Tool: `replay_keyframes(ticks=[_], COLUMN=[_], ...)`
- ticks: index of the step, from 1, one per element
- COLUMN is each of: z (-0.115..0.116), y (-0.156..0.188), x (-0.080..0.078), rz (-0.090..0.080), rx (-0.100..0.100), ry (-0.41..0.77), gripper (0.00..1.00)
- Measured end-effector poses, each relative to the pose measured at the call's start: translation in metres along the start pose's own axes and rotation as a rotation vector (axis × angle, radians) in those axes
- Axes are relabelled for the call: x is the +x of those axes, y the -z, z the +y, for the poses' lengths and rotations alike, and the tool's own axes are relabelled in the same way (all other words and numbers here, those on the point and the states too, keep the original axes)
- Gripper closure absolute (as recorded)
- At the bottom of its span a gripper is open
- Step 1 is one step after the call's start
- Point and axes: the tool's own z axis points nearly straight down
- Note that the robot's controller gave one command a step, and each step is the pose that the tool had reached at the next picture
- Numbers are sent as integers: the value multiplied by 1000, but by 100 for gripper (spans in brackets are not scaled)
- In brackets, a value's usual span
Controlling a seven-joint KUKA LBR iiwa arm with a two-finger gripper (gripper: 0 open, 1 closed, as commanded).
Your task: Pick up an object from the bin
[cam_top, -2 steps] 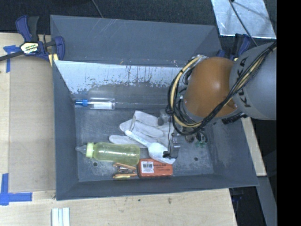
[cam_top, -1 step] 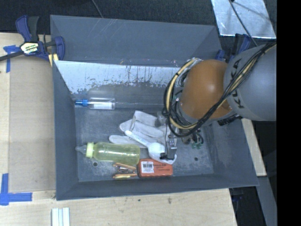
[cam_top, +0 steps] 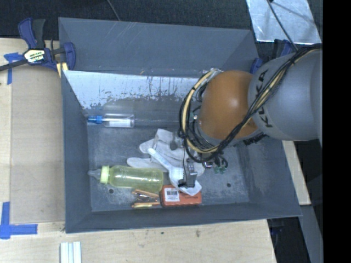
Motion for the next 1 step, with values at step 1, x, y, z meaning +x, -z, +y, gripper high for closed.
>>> replay_keyframes(ticks=[1], z=[10], y=[7], x=[-25], rz=[-15], rx=[4], ry=[-3], gripper=[0])
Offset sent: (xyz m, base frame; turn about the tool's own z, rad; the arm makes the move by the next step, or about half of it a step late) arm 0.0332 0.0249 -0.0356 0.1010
